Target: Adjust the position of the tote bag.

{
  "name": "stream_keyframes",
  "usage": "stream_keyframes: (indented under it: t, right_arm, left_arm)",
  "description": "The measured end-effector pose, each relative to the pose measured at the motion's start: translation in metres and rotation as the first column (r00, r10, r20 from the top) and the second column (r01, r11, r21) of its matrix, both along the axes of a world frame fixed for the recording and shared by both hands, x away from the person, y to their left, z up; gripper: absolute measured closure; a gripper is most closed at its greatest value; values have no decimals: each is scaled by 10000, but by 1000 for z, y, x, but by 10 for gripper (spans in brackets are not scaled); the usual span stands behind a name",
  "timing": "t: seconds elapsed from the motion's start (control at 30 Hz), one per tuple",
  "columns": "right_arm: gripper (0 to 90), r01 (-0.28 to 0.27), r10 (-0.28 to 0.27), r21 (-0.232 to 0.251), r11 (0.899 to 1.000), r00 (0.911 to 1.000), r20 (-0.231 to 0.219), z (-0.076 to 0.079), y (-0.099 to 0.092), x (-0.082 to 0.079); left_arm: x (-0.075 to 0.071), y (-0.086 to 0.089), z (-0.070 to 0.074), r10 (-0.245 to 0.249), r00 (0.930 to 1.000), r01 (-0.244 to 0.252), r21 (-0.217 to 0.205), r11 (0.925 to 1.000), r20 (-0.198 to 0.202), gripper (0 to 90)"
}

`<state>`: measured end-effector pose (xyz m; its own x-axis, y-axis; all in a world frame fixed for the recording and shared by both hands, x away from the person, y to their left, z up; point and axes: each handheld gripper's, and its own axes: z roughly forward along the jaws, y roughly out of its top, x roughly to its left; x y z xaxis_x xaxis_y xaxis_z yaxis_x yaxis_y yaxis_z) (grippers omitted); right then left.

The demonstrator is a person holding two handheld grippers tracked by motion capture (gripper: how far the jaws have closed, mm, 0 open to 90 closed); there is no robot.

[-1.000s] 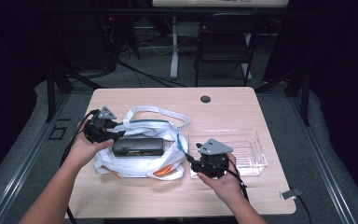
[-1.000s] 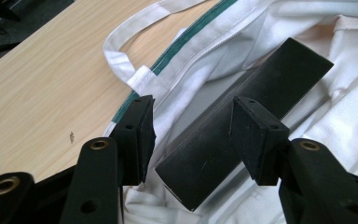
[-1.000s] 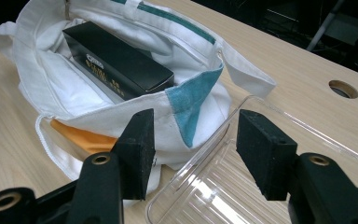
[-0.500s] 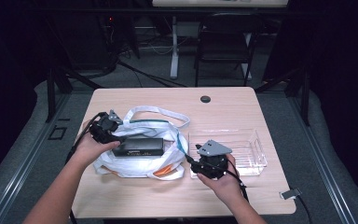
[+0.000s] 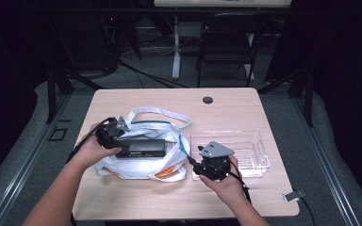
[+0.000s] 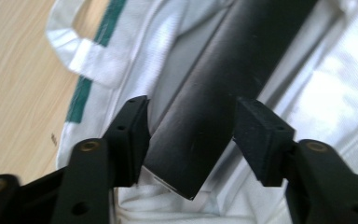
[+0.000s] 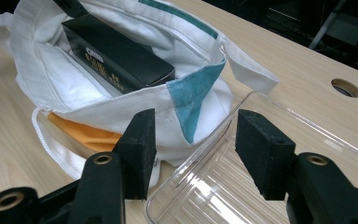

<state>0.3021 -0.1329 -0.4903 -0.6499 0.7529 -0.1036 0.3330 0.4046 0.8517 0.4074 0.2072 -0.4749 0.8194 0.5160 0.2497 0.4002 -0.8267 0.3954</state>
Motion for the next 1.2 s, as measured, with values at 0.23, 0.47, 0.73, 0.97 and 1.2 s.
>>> stream_keyframes:
  t: [0.23,0.47,0.73,0.97,1.2]
  right_arm:
    - [479,-62,61,-24,10000,10000,-28,0,0,0]
    - [481,-44,44,-75,10000,10000,-28,-1,1,0]
    - [481,-52,52,-74,10000,10000,-55,-1,0,0]
    - [481,-80,79,-85,9999,9999,-73,-1,1,0]
    - [481,-44,43,-58,10000,10000,-58,-1,1,-1]
  left_arm:
    - [1,-9,-4,-688,9969,714,741,9947,-370,349]
    - [7,-15,-10,-808,9945,882,1164,9893,-667,338]
    - [13,-17,-16,-832,9919,961,1394,9856,-957,286]
    - [17,-18,-22,-989,9877,1187,1698,9783,-1207,278]
    - [19,-21,-28,-990,9849,1228,1704,9777,-1421,279]
